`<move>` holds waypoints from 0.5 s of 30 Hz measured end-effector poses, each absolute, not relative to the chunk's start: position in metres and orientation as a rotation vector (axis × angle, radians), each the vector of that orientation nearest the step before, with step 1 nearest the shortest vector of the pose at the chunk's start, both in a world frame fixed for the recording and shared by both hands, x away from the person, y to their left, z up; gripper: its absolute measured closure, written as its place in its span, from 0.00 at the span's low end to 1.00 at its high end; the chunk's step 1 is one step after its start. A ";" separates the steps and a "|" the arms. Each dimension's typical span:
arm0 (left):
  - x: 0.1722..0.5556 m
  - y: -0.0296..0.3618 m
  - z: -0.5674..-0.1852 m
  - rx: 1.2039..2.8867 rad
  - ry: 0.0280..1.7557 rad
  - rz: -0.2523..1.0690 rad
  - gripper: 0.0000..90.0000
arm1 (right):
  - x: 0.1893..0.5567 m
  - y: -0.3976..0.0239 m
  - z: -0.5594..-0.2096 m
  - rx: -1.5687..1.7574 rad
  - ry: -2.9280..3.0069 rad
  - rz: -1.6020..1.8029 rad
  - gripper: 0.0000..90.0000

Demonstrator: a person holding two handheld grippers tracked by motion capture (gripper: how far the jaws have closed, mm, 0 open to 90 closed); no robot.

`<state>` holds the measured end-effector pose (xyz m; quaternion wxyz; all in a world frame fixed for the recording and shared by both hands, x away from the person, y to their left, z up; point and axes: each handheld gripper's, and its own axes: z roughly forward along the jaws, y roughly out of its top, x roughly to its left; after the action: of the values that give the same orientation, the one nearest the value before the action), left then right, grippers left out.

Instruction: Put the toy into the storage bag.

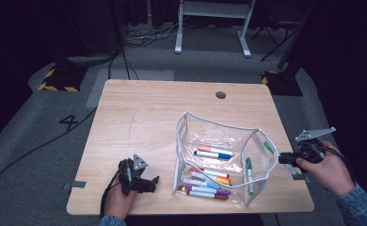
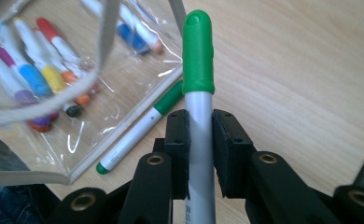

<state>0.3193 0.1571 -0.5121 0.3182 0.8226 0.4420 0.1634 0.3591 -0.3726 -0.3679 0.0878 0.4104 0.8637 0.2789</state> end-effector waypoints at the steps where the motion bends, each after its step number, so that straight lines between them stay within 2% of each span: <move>1: 0.319 0.157 -0.512 2.168 1.162 0.428 0.00 | 0.359 -0.372 -0.362 1.213 2.573 0.836 0.86; 15: 0.319 0.157 -0.512 2.166 1.162 0.430 0.00 | 0.358 -0.360 -0.291 1.123 2.562 0.972 0.86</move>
<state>0.3193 0.1572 -0.5120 0.3175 0.8232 0.4415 0.1633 0.3577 -0.3602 -0.2912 0.0901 0.3777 0.8616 0.3269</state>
